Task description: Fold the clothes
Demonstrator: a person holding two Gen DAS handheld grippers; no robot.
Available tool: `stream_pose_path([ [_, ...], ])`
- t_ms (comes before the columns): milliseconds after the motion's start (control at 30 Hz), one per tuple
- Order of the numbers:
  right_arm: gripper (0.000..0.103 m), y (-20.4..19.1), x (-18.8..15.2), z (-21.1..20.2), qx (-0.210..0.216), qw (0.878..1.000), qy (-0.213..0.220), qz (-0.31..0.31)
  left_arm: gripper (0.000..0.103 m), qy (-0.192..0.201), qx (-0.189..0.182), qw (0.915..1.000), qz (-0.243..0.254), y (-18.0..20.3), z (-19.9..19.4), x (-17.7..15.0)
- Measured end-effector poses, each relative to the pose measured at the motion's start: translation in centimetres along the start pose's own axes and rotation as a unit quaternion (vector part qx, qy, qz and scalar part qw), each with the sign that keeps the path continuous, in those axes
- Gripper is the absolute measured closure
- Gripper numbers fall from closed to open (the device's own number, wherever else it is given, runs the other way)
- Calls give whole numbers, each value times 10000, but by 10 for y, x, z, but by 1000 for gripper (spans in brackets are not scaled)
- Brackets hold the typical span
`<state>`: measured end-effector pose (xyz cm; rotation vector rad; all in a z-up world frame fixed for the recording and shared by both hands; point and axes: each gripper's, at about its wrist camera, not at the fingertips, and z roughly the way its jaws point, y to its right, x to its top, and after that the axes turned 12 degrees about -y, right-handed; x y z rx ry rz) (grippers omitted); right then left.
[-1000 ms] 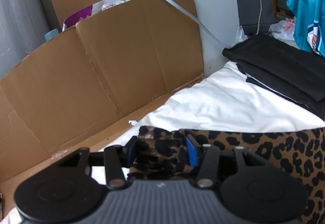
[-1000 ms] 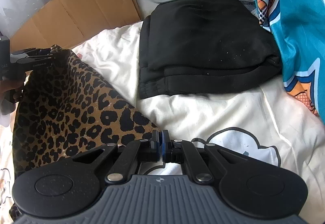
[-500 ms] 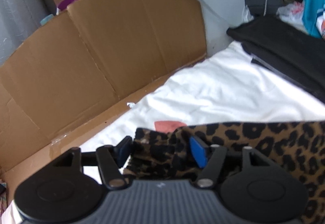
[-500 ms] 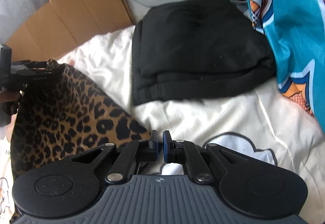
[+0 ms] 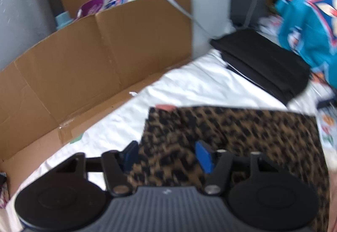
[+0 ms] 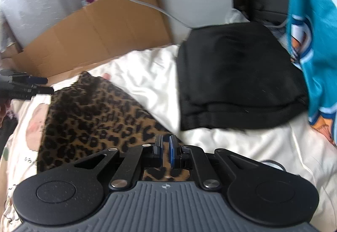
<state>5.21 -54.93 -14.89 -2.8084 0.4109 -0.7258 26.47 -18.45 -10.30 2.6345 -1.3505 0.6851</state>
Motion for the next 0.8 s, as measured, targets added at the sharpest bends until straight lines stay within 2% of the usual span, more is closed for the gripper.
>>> stream_pose_path([
  [233, 97, -29, 9, 22, 149, 9987, -120, -479, 69, 589, -470, 9962, -430, 5, 1, -21],
  [333, 98, -43, 12, 33, 191, 9970, -226, -714, 71, 757, -481, 9948, -477, 13, 11, -26],
  [433, 98, -52, 17, 43, 205, 9956, -258, -872, 72, 719, -531, 9954, -355, 21, 23, -25],
  [700, 97, -65, 34, 72, 218, 9952, -334, -893, 74, 584, -607, 9954, -459, 26, 49, -26],
  [767, 91, -70, 38, 79, 205, 9948, -356, -935, 74, 531, -614, 9953, -535, 25, 57, -26],
  [800, 79, -72, 40, 83, 198, 9945, -367, -956, 74, 500, -614, 9953, -561, 24, 61, -26],
])
